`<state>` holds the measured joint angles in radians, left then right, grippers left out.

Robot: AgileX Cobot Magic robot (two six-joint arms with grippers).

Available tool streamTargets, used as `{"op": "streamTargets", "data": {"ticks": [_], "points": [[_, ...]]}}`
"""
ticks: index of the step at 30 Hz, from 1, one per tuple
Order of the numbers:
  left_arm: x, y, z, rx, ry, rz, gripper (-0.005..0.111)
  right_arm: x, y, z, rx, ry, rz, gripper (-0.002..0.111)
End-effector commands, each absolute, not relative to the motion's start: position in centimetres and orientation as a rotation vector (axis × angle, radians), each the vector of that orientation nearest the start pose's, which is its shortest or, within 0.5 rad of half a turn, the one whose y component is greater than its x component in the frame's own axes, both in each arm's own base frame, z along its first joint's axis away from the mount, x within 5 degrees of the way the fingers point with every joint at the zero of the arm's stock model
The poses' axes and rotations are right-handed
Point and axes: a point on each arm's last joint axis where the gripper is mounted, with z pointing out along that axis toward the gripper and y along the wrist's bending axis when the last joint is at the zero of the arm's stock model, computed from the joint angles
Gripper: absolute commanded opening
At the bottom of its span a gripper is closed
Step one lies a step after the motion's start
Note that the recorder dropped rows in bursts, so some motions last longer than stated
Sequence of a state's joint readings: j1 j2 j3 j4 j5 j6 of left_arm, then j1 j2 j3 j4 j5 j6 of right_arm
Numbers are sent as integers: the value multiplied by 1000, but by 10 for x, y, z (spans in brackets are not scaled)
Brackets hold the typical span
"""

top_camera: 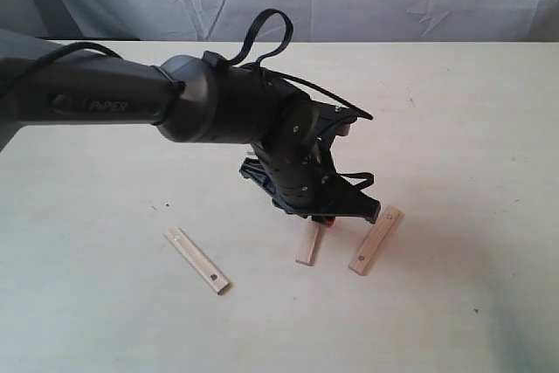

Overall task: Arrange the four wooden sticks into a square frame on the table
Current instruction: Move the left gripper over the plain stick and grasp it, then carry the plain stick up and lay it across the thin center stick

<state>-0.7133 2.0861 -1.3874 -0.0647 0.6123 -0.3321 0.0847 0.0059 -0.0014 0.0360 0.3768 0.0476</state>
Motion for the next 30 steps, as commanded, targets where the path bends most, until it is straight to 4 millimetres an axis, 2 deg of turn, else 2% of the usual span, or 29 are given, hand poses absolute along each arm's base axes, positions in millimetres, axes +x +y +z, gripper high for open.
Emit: {"op": "streamTargets", "data": {"ticks": [1,10,13,19,21,24,25,27,30], "points": [[316,-279,137,500,2813,-270,34,53,5,181,-10,1847,121,0],[316,-279,131,476,2829,-264,35,53,5,180,-8,1850,125,0],[316,-280,130,462,2840,-276,45,53,5,180,-8,1850,125,0],[315,-279,118,467,2876,-250,45,53,5,180,-8,1850,125,0],[313,-278,114,480,2907,-224,36,53,5,180,-8,1850,125,0],[311,-275,114,503,2932,-185,6,53,5,181,-10,1848,121,0],[311,-275,115,509,2928,-180,0,53,5,181,-10,1848,121,0],[315,-275,125,519,2908,-172,0,53,5,181,-10,1848,121,0],[324,-273,149,477,2860,-210,0,53,5,181,-10,1848,121,0]]}}
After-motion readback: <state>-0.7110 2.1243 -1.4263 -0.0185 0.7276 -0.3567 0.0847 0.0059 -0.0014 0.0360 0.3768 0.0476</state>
